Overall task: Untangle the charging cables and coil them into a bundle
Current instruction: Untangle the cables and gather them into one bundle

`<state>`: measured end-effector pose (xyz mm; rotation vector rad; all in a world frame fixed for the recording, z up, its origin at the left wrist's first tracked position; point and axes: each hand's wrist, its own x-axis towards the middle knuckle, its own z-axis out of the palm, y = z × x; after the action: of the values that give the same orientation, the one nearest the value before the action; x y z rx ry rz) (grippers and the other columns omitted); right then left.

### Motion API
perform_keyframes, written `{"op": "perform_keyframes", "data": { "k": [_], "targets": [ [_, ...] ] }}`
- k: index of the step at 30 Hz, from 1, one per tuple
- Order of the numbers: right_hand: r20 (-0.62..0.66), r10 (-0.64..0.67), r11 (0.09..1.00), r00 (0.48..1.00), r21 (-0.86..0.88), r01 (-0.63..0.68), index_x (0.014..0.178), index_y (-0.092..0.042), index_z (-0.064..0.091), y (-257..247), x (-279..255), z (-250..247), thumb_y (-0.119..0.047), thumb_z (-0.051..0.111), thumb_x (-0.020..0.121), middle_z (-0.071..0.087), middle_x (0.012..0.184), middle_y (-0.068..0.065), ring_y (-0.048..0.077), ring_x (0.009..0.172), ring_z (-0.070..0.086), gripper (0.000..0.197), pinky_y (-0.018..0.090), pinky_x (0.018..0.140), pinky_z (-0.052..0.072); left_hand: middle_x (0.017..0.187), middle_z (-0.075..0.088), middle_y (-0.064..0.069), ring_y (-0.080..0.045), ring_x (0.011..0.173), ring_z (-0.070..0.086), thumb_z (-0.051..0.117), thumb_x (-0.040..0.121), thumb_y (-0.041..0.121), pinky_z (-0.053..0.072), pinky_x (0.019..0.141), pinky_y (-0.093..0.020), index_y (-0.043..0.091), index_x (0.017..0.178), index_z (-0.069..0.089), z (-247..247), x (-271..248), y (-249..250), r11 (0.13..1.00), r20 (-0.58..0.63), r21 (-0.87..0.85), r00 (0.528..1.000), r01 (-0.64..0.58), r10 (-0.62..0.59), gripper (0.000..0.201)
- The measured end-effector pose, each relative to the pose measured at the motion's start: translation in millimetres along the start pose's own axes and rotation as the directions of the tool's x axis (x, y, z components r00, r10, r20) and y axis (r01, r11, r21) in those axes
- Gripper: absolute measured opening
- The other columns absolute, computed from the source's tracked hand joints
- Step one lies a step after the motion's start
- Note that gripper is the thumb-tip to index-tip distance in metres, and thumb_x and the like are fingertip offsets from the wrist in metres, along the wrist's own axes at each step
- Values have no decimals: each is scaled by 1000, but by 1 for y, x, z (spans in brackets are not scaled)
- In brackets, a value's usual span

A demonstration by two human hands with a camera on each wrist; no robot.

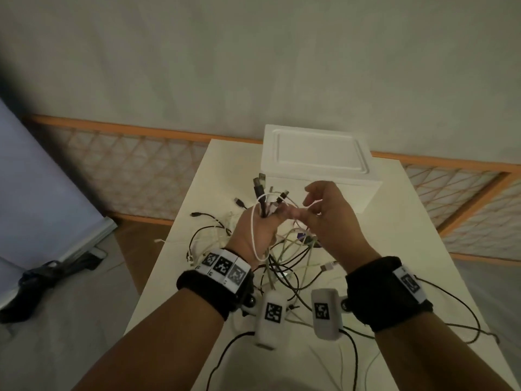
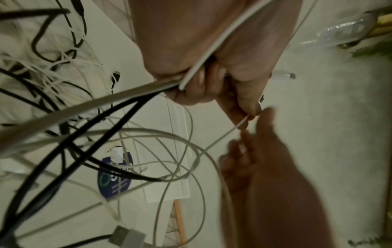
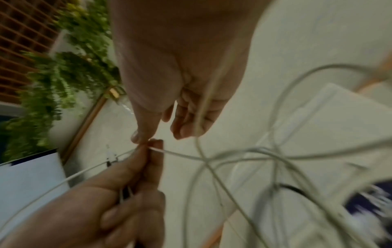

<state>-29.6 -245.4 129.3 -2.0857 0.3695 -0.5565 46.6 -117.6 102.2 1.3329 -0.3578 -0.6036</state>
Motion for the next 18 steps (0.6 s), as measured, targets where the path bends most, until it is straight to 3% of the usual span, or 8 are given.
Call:
{"op": "perform_keyframes", "data": {
  "k": [2,4,7,9,12,15,18],
  "targets": [
    [130,37,988,991,-156,-17,88,-31,60,21,-8,1,-22,74,79,59,73,-14,-1,66,56,19,18,63,44,80,61,-18,-11,39,25,72,74,38,17,43,-23,21,75,73,-1,6,6,996,7,-77,999,-43,44,17],
    [211,71,947,975,-321,0,84,-21,68,36,-13,1,-20,66,85,55,70,-19,-2,70,54,2,10,65,36,86,70,-11,-10,37,25,68,79,28,16,43,-23,21,73,72,2,11,11,993,6,-102,998,-67,68,10],
    [169,76,902,983,-432,4,84,-15,64,48,-8,-6,-20,56,91,58,74,-10,15,78,60,11,23,66,38,90,70,-10,-9,36,25,70,78,30,16,42,-24,21,74,72,6,16,7,991,12,-123,998,-59,61,9],
    [126,71,924,990,-383,-18,87,-20,58,41,-1,-11,-22,52,93,63,76,-10,15,75,61,9,29,68,45,87,69,-13,-10,36,26,74,77,28,19,41,-22,17,77,72,9,18,1,992,-2,-124,1000,-30,30,11],
    [210,-15,942,978,-326,84,88,-23,57,21,7,-13,-20,52,93,60,71,-16,6,66,58,8,23,62,45,68,60,-11,-11,37,28,73,79,24,23,39,-19,7,83,69,18,20,-5,993,-18,-114,1000,-16,14,17],
    [235,7,974,972,-221,46,78,-33,58,19,6,-14,-5,55,82,63,70,-10,10,66,62,28,25,63,50,59,59,1,-9,38,31,70,83,22,25,40,-19,10,79,69,25,27,4,994,-46,-94,998,-49,45,13],
    [252,71,970,965,-245,-8,82,-32,63,37,4,-12,-13,61,84,67,78,-9,14,74,66,19,35,74,56,80,70,-3,-9,39,28,68,85,19,21,41,-22,23,68,69,23,36,14,985,-77,-150,994,-88,77,18]
  ]
}}
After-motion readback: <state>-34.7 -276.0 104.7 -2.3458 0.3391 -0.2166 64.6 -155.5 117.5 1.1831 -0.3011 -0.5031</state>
